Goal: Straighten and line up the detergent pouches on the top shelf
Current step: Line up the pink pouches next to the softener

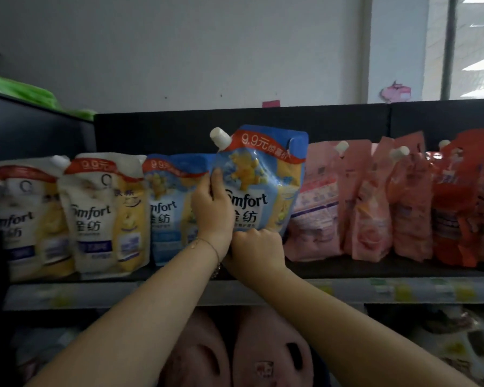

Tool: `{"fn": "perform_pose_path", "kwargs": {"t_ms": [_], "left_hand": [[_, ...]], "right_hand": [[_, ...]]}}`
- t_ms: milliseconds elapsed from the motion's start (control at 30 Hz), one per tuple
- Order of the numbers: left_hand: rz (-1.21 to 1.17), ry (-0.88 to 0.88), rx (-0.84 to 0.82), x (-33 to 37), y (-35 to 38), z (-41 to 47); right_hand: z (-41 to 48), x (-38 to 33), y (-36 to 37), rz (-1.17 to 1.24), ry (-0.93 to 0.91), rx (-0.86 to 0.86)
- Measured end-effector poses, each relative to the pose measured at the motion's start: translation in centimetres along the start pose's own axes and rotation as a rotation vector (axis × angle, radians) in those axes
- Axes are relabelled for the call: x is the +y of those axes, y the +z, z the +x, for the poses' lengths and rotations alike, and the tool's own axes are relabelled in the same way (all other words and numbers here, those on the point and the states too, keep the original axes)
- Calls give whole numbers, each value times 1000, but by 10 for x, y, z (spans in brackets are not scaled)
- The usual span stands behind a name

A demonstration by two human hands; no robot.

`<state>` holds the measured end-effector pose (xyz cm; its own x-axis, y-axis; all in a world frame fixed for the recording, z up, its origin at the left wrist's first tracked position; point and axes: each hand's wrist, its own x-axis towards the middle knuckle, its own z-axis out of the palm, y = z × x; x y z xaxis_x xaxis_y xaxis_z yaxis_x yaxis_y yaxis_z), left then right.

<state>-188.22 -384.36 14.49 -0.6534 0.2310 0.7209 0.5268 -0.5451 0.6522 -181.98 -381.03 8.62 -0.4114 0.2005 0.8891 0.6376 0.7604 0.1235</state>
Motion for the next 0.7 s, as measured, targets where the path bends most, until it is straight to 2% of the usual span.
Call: {"fn": "perform_pose_path", "kwargs": {"t_ms": [267, 333, 400, 467, 600, 700], "left_hand": [[114, -34, 117, -37, -65, 53], [190, -97, 124, -50, -79, 60], [315, -135, 149, -60, -93, 64], [428, -98, 137, -64, -103, 66], [526, -17, 98, -65, -111, 63], [516, 2, 70, -73, -120, 58]], "right_hand": [[36, -72, 35, 54, -90, -139], [38, -78, 41, 138, -211, -192], [38, -75, 39, 303, -223, -338], [40, -65, 34, 387, -197, -380], [38, -37, 30, 299, -35, -408], [36, -19, 30, 348, 320, -447]]}}
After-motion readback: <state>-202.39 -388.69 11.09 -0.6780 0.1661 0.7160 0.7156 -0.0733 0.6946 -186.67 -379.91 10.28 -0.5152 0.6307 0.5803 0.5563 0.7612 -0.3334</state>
